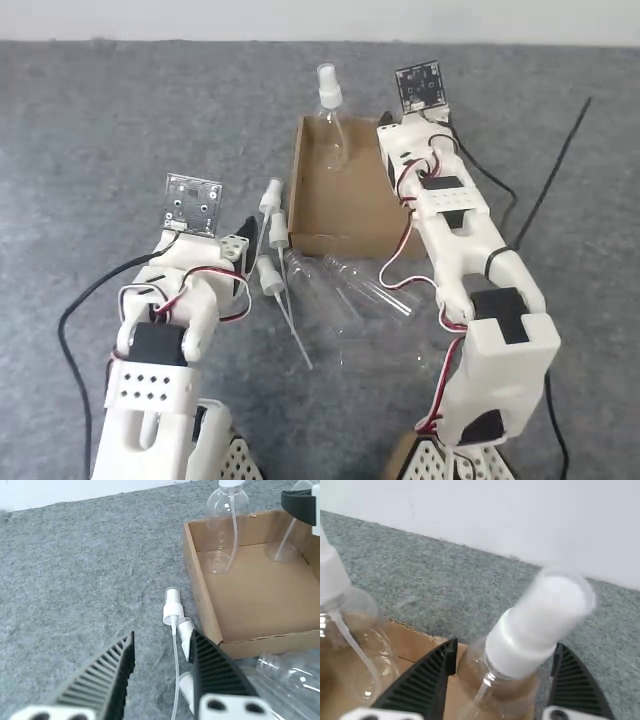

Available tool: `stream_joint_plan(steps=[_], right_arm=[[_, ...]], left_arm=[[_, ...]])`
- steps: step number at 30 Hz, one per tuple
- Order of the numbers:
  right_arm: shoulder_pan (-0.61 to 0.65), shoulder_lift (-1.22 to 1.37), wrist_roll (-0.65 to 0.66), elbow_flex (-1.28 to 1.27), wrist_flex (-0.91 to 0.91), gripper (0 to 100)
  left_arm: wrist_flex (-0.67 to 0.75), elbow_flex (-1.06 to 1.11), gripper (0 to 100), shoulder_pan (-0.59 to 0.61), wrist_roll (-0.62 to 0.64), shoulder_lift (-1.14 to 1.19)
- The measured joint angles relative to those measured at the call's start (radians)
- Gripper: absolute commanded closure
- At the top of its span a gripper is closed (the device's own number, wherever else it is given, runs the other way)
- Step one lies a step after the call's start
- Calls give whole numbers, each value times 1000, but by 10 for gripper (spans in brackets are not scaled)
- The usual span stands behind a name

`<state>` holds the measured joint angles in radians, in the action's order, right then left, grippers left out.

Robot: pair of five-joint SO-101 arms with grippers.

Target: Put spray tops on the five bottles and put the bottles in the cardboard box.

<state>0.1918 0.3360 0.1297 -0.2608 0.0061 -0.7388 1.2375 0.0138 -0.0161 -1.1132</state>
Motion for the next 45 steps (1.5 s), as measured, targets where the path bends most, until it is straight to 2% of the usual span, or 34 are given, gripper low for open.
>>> stream_joint_plan(steps=[28, 32, 40, 45], right_arm=[[0, 0, 0, 91, 8, 757], [-2, -51, 0, 91, 77, 759], [-2, -308, 0, 91, 224, 760], [0, -494, 2, 91, 404, 760]], left_arm=[[0, 0, 838, 0, 0, 0], [0, 0, 838, 0, 0, 0], [0, 0, 838, 0, 0, 0], [0, 0, 838, 0, 0, 0]])
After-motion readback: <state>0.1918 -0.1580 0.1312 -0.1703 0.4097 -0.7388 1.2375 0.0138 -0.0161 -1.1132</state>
